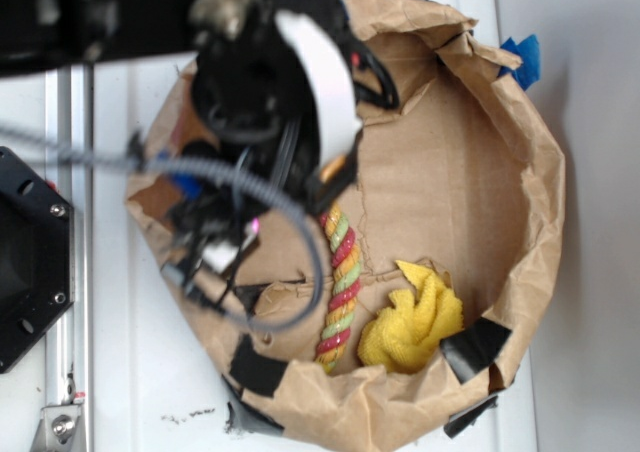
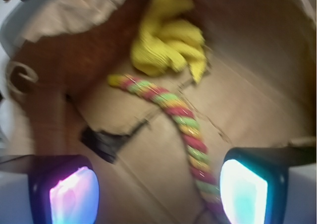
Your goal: Grab the multicolored rope.
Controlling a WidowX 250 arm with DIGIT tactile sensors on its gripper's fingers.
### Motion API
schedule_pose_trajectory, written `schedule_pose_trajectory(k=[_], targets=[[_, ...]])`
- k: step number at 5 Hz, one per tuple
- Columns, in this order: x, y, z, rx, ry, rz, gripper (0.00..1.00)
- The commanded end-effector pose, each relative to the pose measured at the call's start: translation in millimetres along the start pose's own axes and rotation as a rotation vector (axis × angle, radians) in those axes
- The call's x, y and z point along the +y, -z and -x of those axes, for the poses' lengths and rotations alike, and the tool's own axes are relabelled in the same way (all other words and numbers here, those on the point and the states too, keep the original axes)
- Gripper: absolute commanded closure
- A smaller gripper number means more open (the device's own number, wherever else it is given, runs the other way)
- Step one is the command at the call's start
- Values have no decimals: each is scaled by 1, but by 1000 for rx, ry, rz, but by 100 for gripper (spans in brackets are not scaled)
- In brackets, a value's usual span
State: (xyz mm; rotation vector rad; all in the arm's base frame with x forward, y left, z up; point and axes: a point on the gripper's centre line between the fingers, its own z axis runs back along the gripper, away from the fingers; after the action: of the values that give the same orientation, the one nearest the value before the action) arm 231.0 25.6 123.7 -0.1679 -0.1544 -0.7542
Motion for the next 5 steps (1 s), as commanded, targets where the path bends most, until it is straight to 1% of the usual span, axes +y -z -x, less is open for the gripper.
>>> schedule_pose_trajectory(k=[1,2,3,4,5], targets=[[29,-10,-15,6,-113,-79,0],[29,-10,-15,6,-113,-79,0],[21,14,-22,-8,9,-85,0],[13,45,-19,21,90,-106,0],[1,72,-15,58,135,-75,0]])
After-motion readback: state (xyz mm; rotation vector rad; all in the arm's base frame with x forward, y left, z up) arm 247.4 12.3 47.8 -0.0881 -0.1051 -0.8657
